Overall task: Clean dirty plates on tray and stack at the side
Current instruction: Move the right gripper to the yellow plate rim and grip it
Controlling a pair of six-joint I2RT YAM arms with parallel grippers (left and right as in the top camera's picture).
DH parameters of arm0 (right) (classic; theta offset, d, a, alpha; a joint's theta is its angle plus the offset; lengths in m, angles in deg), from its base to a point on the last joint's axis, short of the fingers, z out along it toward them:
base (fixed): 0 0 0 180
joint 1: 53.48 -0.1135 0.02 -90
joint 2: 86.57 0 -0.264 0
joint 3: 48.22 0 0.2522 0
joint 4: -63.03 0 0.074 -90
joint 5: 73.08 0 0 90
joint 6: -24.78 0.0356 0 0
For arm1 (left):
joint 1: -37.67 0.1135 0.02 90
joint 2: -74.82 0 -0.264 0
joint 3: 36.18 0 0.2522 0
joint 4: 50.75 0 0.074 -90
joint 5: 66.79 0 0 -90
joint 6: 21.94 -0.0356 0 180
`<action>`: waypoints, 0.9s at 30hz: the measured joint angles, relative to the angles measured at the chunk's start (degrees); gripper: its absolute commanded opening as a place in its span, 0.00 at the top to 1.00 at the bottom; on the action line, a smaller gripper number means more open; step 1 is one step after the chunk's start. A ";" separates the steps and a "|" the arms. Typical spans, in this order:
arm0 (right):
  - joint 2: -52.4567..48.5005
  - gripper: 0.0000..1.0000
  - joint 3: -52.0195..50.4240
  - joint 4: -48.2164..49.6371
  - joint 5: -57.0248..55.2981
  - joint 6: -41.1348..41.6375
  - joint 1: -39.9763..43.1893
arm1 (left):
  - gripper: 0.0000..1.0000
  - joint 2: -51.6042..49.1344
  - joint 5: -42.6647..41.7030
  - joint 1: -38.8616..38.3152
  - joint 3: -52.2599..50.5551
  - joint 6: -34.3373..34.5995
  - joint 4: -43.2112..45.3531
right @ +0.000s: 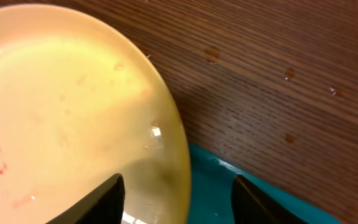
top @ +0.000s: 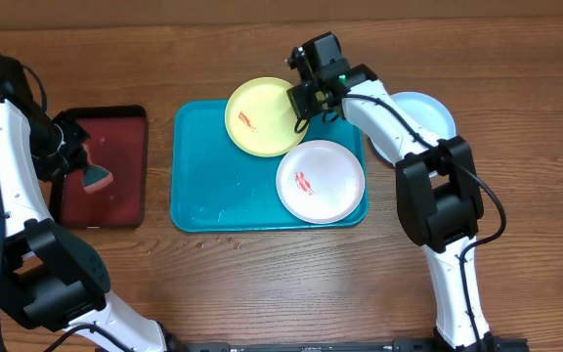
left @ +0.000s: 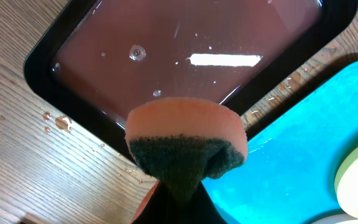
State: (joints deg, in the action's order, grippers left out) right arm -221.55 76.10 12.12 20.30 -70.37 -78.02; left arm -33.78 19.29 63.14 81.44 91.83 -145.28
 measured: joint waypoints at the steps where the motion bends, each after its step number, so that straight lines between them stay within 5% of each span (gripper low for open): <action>1: -0.02 0.53 0.00 0.09 0.00 -0.28 -0.17 | 0.96 0.00 0.00 0.00 0.00 0.00 0.00; 5: -0.37 0.77 0.00 -0.13 -0.02 -0.96 -0.66 | 0.96 0.00 -0.02 0.00 0.00 0.00 0.02; 17: -0.63 0.69 -0.02 -2.78 2.27 0.39 -0.63 | 0.96 0.00 -0.22 0.00 0.00 0.00 0.09; 27: -0.63 0.96 -0.02 -4.07 4.52 2.62 -0.68 | 0.96 0.00 -1.07 0.00 0.00 -0.20 0.20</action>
State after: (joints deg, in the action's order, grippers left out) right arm -222.18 76.08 8.05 24.83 -67.74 -78.69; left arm -33.78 18.22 63.14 81.44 91.64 -145.08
